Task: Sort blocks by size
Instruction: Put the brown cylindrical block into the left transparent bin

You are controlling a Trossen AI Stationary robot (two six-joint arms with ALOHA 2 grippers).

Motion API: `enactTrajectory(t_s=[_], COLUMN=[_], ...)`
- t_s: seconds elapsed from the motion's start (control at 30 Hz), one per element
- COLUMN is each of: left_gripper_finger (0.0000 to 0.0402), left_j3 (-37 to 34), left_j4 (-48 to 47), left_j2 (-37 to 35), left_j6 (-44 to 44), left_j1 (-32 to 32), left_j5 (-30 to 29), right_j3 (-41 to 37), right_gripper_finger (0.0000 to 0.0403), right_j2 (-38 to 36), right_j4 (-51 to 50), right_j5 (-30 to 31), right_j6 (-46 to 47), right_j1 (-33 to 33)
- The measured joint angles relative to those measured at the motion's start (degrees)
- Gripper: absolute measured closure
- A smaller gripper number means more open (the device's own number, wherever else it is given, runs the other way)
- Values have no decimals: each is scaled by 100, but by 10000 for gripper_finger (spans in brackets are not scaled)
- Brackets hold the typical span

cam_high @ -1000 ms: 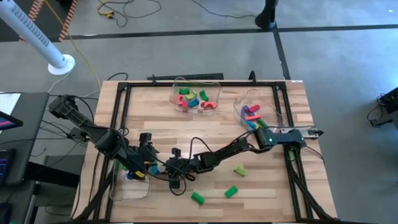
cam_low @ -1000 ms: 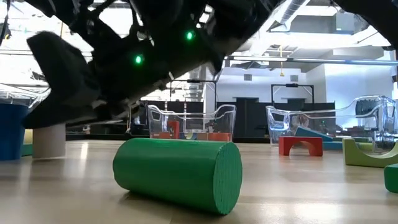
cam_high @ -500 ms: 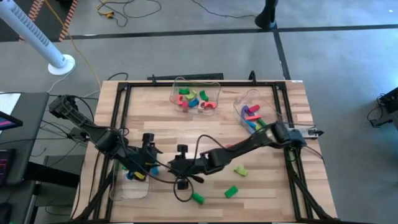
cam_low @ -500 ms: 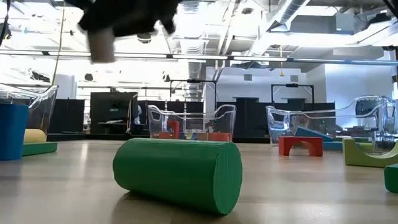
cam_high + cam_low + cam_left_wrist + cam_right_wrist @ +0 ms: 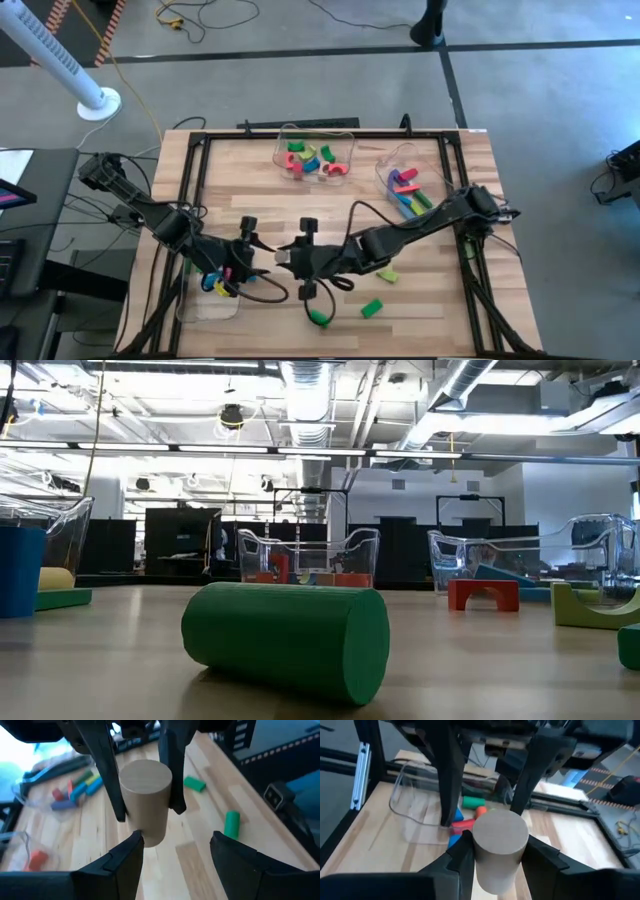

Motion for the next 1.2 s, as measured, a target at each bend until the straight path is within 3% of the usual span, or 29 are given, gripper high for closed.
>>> enactTrajectory(t_s=[0.23,0.83,1.03,1.2], left_gripper_finger=[182,182,182,182], left_j3=[-7,-7,-2,0], left_j4=[631,1111,1401,1841], left_j2=[26,19,24,26], left_j6=[305,352,728,1146], left_j1=[20,378,392,390], left_j5=[-25,-192,-499,-420], right_j3=[0,-7,-4,2], right_gripper_finger=[244,243,243,243], right_j2=[-73,-135,-305,-475], right_j4=[27,520,568,598], right_j5=[122,658,774,791], right_j6=[-117,-738,-859,-880], right_j1=[76,148,203,210])
